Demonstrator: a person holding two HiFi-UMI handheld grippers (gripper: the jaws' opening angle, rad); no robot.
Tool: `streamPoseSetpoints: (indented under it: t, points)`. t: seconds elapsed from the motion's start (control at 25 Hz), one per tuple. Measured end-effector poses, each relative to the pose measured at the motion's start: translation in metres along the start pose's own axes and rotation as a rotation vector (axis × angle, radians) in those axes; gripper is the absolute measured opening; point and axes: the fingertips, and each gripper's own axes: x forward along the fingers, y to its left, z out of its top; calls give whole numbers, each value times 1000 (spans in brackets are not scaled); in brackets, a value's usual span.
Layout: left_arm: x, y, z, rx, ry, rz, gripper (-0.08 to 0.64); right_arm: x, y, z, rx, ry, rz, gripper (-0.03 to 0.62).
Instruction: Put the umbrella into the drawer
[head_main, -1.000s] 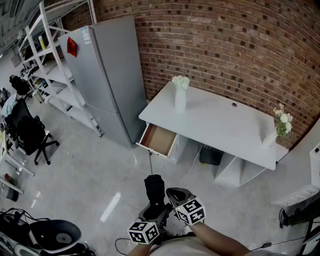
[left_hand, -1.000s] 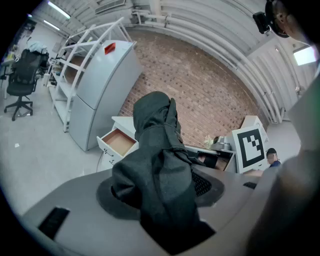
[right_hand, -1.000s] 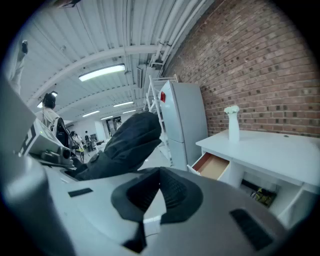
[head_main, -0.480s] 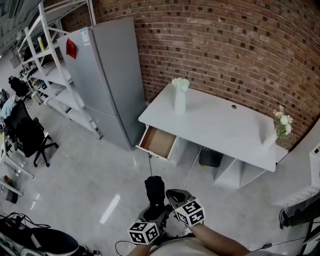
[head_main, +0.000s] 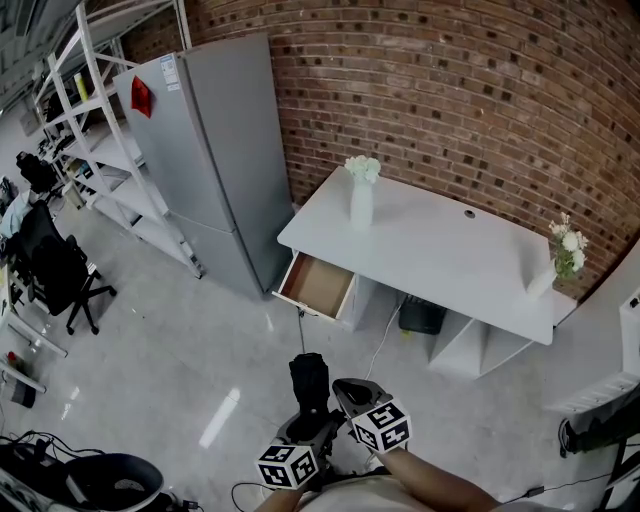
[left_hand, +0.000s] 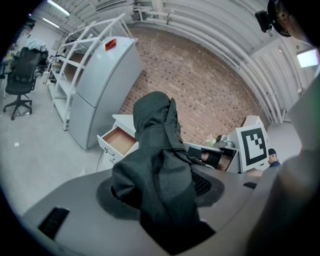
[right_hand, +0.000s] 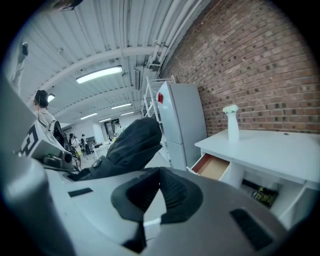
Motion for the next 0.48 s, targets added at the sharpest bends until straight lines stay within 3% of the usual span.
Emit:
streamPoseSetpoints:
  t: [0.48]
  points:
    - [-4, 10, -5, -40, 15, -15, 255, 4, 7, -11, 26, 26, -13, 17]
